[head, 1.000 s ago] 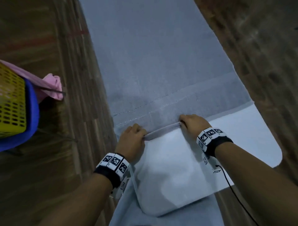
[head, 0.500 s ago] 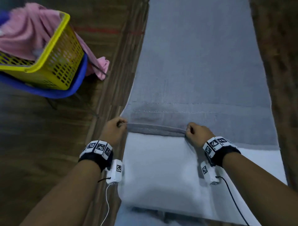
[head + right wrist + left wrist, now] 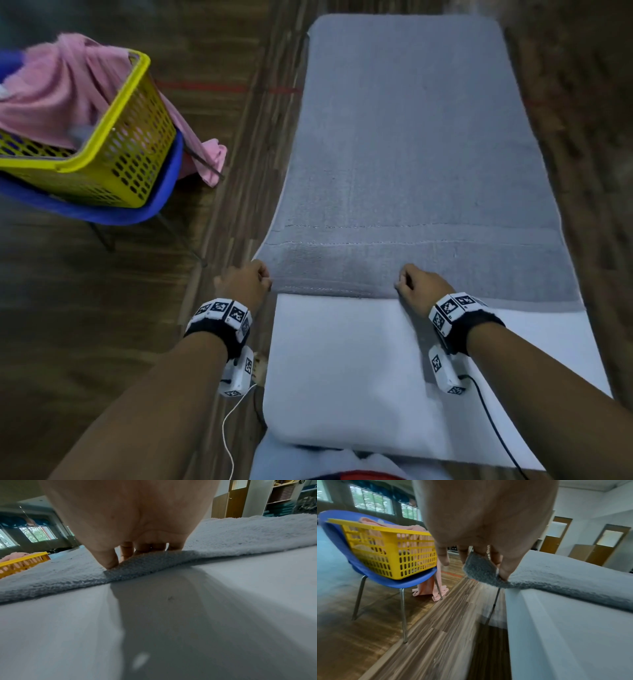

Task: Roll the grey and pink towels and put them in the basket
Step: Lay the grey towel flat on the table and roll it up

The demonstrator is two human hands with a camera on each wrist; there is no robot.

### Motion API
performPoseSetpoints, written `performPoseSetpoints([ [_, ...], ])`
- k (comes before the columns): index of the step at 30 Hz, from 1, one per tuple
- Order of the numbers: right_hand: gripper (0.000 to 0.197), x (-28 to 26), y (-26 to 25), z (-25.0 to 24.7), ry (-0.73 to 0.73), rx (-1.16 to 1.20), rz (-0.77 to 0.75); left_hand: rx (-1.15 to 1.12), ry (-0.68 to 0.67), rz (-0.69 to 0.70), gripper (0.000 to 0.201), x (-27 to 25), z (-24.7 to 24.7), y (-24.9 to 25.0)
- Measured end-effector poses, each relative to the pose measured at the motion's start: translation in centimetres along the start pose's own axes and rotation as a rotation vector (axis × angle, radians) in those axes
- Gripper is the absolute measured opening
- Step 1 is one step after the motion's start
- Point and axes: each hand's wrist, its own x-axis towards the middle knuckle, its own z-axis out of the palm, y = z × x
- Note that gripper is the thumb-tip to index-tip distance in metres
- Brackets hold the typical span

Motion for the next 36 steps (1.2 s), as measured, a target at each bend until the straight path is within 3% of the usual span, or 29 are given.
performPoseSetpoints([
  [1, 0.017, -0.1, 0.0, 0.0, 0.004, 0.005, -0.005, 0.059, 0.003, 0.013, 0.004, -0.3, -0.1, 0.2],
  [4, 0.025, -0.4, 0.2, 0.0, 0.008, 0.063, -0.024, 0.211, 0.105, 0.062, 0.031, -1.3, 0.6, 1.5],
  [6, 0.028, -0.7, 0.5, 0.0, 0.004, 0.116, -0.054, 0.194, 0.197, 0.207, 0.039, -2.1, 1.5, 3.3],
  [8, 0.026, -1.1, 1.0, -0.1, 0.006, 0.129, -0.105, 0.163, 0.164, 0.391, 0.036, -3.2, 2.7, 5.9],
  [10, 0.022, -1.3, 1.6, -0.2, -0.007, 0.087, -0.174, 0.259, 0.097, 0.470, 0.032, -4.7, 4.3, 8.4],
  [15, 0.011, -1.4, 5.0, -1.1, 0.040, -0.144, -0.267, 0.449, 0.051, 0.267, 0.038, -6.8, 6.8, 12.2],
  [22, 0.021, -4.1, 13.9, -5.4, 0.125, -0.362, -0.161, 0.370, -0.146, 0.076, 0.067, -8.0, 7.7, 14.0],
  [26, 0.033, -5.2, 18.8, -7.8, 0.067, -0.513, -0.024, 0.371, -0.178, 0.038, 0.059, -7.7, 7.1, 14.7],
  [31, 0.040, -6.4, 23.2, -9.4, 0.099, -0.536, 0.142, 0.401, -0.182, 0.006, 0.043, -7.6, 6.5, 16.2],
  [36, 0.033, -6.6, 25.4, -11.1, 0.110, -0.539, 0.263, 0.507, -0.175, -0.027, 0.043, -7.3, 6.4, 17.5],
])
